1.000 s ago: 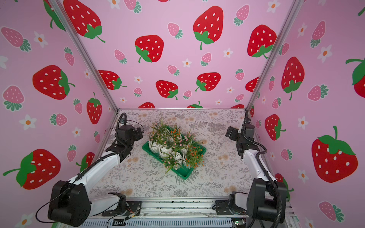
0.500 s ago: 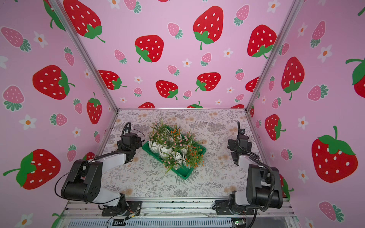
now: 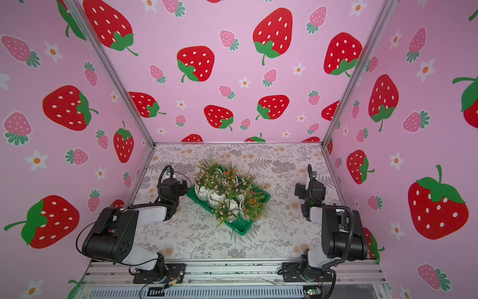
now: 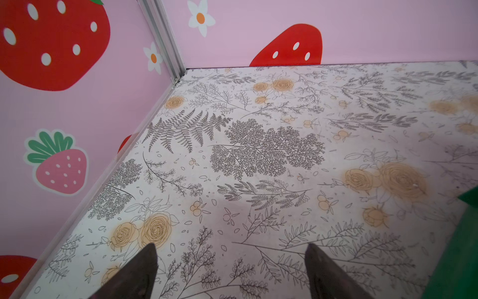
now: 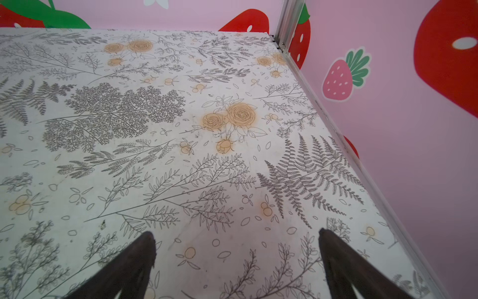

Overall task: Put the potted gypsophila into the storage box
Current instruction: Reset both arms

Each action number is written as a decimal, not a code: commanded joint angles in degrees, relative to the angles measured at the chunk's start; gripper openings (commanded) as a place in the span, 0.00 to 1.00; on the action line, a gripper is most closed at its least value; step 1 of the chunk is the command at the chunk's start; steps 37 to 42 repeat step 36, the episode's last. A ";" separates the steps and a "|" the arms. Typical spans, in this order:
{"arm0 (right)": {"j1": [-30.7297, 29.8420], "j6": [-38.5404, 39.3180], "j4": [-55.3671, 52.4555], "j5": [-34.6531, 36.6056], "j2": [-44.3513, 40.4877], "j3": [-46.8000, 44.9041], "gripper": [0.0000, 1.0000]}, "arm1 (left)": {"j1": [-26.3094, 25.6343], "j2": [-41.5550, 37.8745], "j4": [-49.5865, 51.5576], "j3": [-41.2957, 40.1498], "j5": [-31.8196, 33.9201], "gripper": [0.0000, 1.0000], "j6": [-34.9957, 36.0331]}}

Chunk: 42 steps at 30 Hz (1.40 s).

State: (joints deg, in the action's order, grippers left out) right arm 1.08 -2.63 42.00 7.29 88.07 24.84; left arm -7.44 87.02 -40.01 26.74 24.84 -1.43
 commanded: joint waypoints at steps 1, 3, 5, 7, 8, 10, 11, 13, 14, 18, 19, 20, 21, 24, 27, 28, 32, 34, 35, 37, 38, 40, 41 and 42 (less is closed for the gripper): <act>-0.47 1.32 7.30 -1.54 2.01 -0.83 0.99 | 1.32 -0.66 -11.83 -5.85 -1.47 0.86 -1.32; -0.66 1.45 5.79 -1.00 1.49 -0.50 0.99 | 0.22 3.11 -19.10 -7.01 -1.34 0.86 1.31; -1.06 1.64 5.90 -0.47 1.77 -0.33 0.99 | 1.25 1.30 -12.01 -5.11 -2.46 0.86 -0.62; -1.32 2.07 5.02 -0.02 2.01 0.31 0.99 | 1.47 2.44 -11.40 -3.94 -2.13 0.88 -0.59; -1.73 2.58 4.22 0.57 2.18 0.79 0.99 | 2.48 1.73 -8.23 -2.87 -3.41 0.88 -1.60; -2.19 2.90 3.99 1.17 2.28 1.00 0.99 | 4.64 2.15 -6.29 -1.66 -5.80 0.89 -3.30; -2.24 2.90 4.01 1.24 2.20 1.00 0.99 | 5.27 1.74 -4.99 -1.40 -6.87 0.91 -3.91; -2.27 2.98 4.04 1.24 2.26 1.00 0.99 | 5.22 1.92 -5.71 -1.60 -6.75 0.93 -3.76; -2.31 2.97 3.94 1.24 2.35 1.00 0.99 | 5.23 1.72 -5.32 -1.60 -6.90 0.94 -3.84; -2.40 3.07 3.90 1.49 2.30 1.09 0.99 | 5.20 1.58 -5.88 -1.86 -6.82 0.99 -3.75; -2.41 3.06 3.88 1.49 2.33 1.07 0.99 | 5.18 1.54 -5.94 -2.03 -6.80 0.99 -3.75; -2.48 3.00 4.01 1.59 2.20 1.00 0.99 | 5.19 1.47 -6.07 -2.10 -6.88 0.99 -3.75; -2.40 3.06 3.97 1.59 2.19 0.91 0.99 | 5.21 1.44 -6.05 -2.13 -6.82 0.99 -3.75; -2.48 3.07 4.16 1.58 2.04 0.82 0.99 | 5.16 1.46 -6.09 -2.09 -6.89 0.99 -3.75; -2.42 3.07 4.24 1.48 2.02 0.74 0.99 | 5.16 1.43 -6.19 -2.13 -6.89 0.99 -3.75; -2.42 3.07 4.28 1.50 2.03 0.74 0.99 | 5.16 1.44 -6.09 -2.13 -6.89 0.99 -3.75; -2.40 3.05 4.29 1.49 2.07 0.74 0.99 | 5.20 1.62 -5.96 -1.93 -6.84 0.99 -3.83; -2.44 3.07 4.30 1.50 2.03 0.74 0.99 | 5.20 1.55 -5.96 -2.03 -6.89 0.99 -3.77; -2.41 3.07 4.26 1.46 2.06 0.74 0.99 | 5.17 1.47 -6.06 -2.12 -6.88 0.99 -3.75; -2.45 3.07 4.28 1.50 2.07 0.74 0.99 | 5.17 1.50 -6.09 -1.98 -6.89 0.99 -3.75; -2.45 3.07 4.28 1.50 2.07 0.74 0.99 | 5.17 1.50 -6.09 -1.98 -6.89 0.99 -3.75; -2.45 3.07 4.28 1.50 2.07 0.74 0.99 | 5.17 1.50 -6.09 -1.98 -6.89 0.99 -3.75; -2.45 3.07 4.28 1.50 2.07 0.74 0.99 | 5.17 1.50 -6.09 -1.98 -6.89 0.99 -3.75; -2.45 3.07 4.28 1.50 2.07 0.74 0.99 | 5.17 1.50 -6.09 -1.98 -6.89 0.99 -3.75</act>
